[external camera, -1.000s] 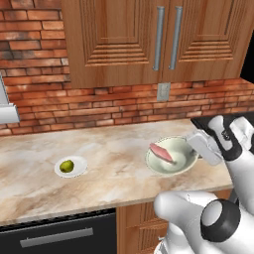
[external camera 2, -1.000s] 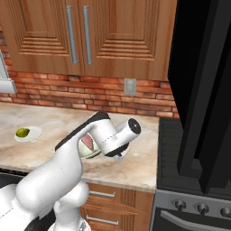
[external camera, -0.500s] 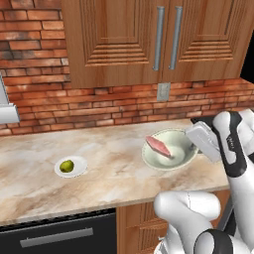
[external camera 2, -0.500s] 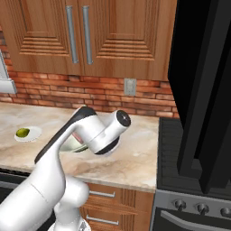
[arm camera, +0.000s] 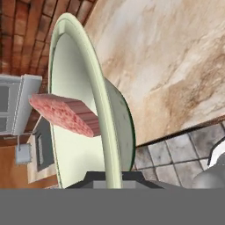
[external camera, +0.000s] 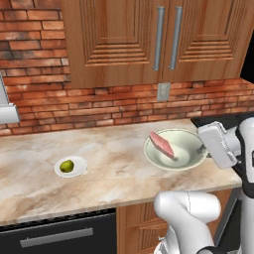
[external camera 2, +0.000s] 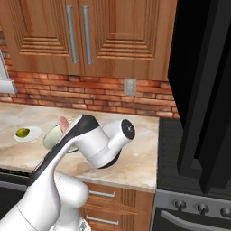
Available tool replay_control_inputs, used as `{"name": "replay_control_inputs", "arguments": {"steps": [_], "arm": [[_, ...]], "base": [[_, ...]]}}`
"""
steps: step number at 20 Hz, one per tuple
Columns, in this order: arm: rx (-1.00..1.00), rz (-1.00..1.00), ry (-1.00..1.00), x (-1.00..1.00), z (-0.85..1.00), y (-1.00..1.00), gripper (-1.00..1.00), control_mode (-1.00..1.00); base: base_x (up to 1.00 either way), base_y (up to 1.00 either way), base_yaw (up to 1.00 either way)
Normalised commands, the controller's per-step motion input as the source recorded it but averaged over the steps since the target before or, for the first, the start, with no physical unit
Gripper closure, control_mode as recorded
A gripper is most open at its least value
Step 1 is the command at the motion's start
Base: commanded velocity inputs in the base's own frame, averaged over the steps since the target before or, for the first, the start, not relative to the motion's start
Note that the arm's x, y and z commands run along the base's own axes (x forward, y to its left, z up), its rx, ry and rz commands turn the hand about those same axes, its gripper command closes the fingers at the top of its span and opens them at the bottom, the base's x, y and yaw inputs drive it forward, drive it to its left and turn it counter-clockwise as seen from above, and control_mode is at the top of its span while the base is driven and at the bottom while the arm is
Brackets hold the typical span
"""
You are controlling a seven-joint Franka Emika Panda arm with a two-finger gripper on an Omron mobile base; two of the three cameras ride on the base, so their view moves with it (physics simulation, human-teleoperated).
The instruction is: Remove the pear from the bowl and place it on the small plate. Then place the bowl with only the steak in the microwave, close the door, and press the start button to microwave the steak.
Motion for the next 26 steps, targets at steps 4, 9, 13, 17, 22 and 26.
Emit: {"name": "replay_control_inputs", "arguments": {"steps": [4,9,13,17,22,26], "arm": [[0.11,0.0,0.0,-0.17,0.4,0.14,1.0,-1.0],[-0.01,-0.11,0.01,0.0,0.17,0.48,1.0,-1.0],[-0.02,0.0,0.04,0.0,-0.01,0.19,1.0,-1.0],[-0.01,-0.01,-0.02,-0.26,-0.16,0.18,1.0,-1.0],[0.0,0.0,0.0,0.0,0.0,0.0,1.0,1.0],[0.0,0.0,0.0,0.0,0.0,0.0,1.0,1.0]], "base": [[0.0,0.0,0.0],[0.0,0.0,0.0],[0.0,0.0,0.0],[0.0,0.0,0.0],[-1.0,-0.01,-0.12],[-1.0,-0.3,-0.26]]}}
